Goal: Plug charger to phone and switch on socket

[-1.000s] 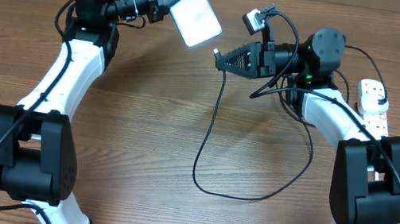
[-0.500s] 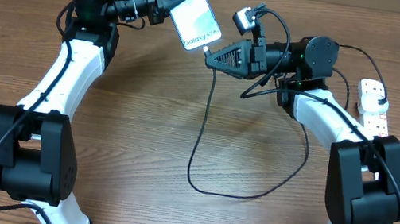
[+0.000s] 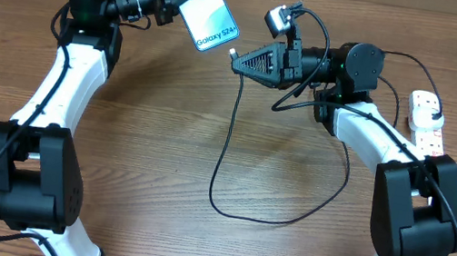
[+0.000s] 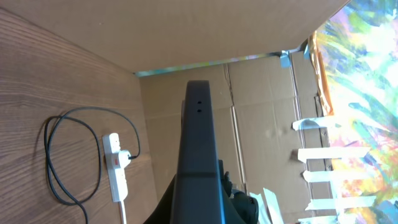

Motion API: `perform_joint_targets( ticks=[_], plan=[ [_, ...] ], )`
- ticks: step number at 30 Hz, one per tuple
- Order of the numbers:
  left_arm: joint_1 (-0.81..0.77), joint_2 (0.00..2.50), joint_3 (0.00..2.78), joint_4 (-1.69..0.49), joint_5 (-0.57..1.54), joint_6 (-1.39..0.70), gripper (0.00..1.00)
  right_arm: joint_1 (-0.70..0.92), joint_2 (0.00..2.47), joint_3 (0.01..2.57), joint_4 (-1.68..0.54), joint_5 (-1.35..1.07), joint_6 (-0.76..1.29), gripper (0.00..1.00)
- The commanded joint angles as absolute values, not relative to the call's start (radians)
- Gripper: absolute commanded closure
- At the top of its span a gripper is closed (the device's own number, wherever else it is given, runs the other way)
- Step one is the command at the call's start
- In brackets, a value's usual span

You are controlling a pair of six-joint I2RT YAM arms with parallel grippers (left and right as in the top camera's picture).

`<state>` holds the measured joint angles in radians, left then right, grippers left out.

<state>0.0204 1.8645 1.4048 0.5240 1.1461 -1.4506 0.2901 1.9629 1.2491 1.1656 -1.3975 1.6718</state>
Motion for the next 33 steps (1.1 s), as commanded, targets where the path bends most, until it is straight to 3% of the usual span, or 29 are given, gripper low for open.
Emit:
perform_joint_targets(
  ticks=[1,33],
  plan=[
    [0.019,1.860,1.415,0.536,1.171,-1.475,0.95,0.300,1.965,1.266,1.174,-1.362,1.676,0.96],
    [0.005,1.860,1.415,0.535,1.197,-1.509,0.95,0.315,1.965,1.266,1.173,-1.342,1.668,0.96]
  ],
)
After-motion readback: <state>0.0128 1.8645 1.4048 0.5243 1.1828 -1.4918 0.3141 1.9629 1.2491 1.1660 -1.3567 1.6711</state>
